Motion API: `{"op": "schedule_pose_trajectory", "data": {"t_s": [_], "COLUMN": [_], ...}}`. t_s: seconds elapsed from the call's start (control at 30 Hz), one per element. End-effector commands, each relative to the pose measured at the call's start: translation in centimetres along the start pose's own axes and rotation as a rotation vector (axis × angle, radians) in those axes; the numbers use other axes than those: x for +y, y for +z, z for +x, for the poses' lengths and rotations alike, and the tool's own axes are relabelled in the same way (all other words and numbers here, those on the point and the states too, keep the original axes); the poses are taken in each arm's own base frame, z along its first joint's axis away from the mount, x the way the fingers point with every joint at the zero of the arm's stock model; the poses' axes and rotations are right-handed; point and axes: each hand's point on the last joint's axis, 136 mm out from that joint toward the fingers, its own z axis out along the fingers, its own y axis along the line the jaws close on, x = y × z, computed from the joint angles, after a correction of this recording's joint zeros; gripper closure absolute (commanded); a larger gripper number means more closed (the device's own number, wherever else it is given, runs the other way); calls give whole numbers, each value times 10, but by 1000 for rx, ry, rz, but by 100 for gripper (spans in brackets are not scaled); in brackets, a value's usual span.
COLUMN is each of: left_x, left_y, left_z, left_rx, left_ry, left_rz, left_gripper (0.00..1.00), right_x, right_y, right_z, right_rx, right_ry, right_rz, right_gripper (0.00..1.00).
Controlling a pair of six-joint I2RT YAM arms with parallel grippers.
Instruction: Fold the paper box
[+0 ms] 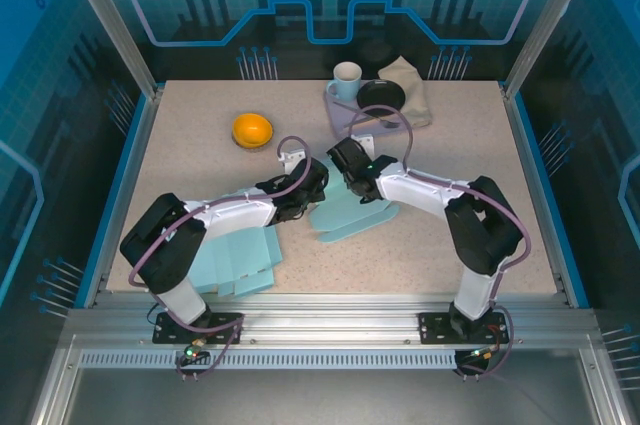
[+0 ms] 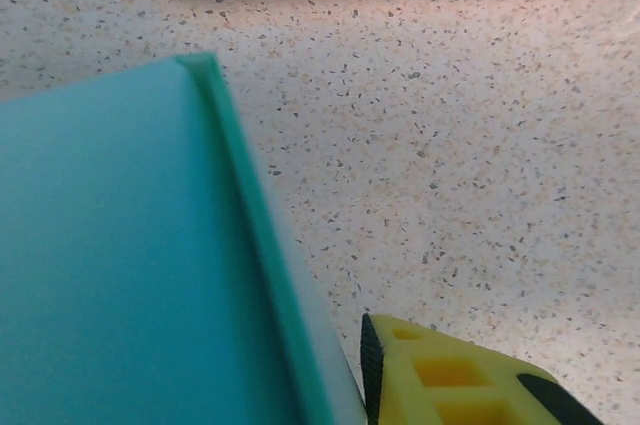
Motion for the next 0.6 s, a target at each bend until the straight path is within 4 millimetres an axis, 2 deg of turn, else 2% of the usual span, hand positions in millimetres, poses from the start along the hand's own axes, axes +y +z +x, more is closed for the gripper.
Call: {"op": "schedule_pose_trajectory", "data": {"t_s": [0.0,0.07,0.2,0.37,0.57], "left_x": [40,37,32,31,27], "left_y": [-3,-2,-3,-2,-1], "left_z": [13,13,13,16,17], "left_rx": [49,56,69,84,99], "left_ry": [41,44,59,65,68], "left_rz": [-152,-137,-116,-115,-107], "left_gripper": [92,92,92,92,92], "right_x": [-83,-63,-47,-50,-34], "right_y": [28,32,28,30,25], "right_z": [-2,-16,-26,-29,-35], "right_rx": [9,-63,-142,-140,-184], "right_ry": [22,-17,-105,-79,-130], "right_rz": [180,31,-120,-170,-263], "right_gripper": [69,64,54,54,54]}}
